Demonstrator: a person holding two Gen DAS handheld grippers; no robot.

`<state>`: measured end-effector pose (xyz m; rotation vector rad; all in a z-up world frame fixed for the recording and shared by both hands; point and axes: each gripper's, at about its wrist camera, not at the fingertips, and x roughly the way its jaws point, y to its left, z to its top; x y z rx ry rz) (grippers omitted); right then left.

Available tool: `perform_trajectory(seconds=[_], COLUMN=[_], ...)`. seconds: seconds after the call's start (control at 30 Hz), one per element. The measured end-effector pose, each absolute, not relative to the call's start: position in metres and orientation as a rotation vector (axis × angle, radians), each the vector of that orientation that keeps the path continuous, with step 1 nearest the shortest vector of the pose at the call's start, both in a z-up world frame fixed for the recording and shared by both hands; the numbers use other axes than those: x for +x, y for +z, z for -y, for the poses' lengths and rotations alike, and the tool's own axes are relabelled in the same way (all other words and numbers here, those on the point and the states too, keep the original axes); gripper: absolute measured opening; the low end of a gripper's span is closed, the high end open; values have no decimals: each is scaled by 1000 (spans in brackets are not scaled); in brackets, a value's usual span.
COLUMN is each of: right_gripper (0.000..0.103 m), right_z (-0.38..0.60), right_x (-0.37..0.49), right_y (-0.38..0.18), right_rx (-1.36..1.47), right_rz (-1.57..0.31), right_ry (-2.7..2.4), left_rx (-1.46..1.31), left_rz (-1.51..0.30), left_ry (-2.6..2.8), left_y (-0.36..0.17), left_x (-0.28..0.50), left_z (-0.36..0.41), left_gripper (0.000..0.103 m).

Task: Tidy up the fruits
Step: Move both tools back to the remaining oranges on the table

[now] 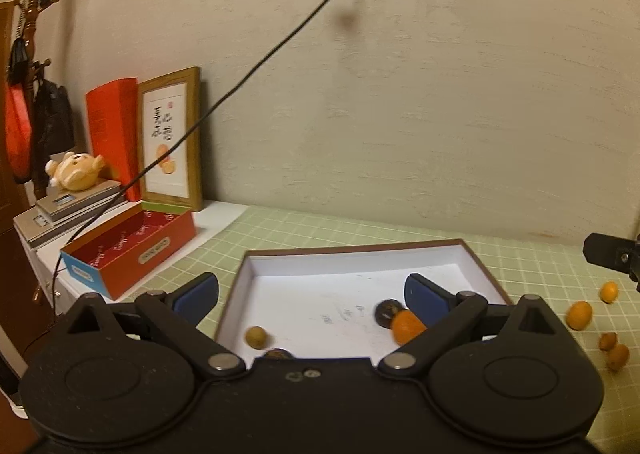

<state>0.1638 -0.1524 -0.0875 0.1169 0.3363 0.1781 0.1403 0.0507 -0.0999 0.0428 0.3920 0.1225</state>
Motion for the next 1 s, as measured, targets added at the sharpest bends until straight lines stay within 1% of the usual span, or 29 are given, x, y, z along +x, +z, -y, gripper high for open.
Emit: perform_trajectory(seconds=[0.7, 0.8, 1.0], right_gripper=[103, 103, 103], right_z=[230, 241, 259], right_x=[113, 108, 99], right_y=[-97, -99, -105], right_rx=[161, 168, 175], right_rz=[-341, -342, -350], right_ry=[1, -26, -87], left_rx=[99, 102, 139], left_rz=[-418, -429, -451], left_ry=[-74, -110, -203], left_y=[-120, -125, -138], left_x=[142, 143, 143], left_z=[23, 36, 66], left_gripper=[93, 92, 86])
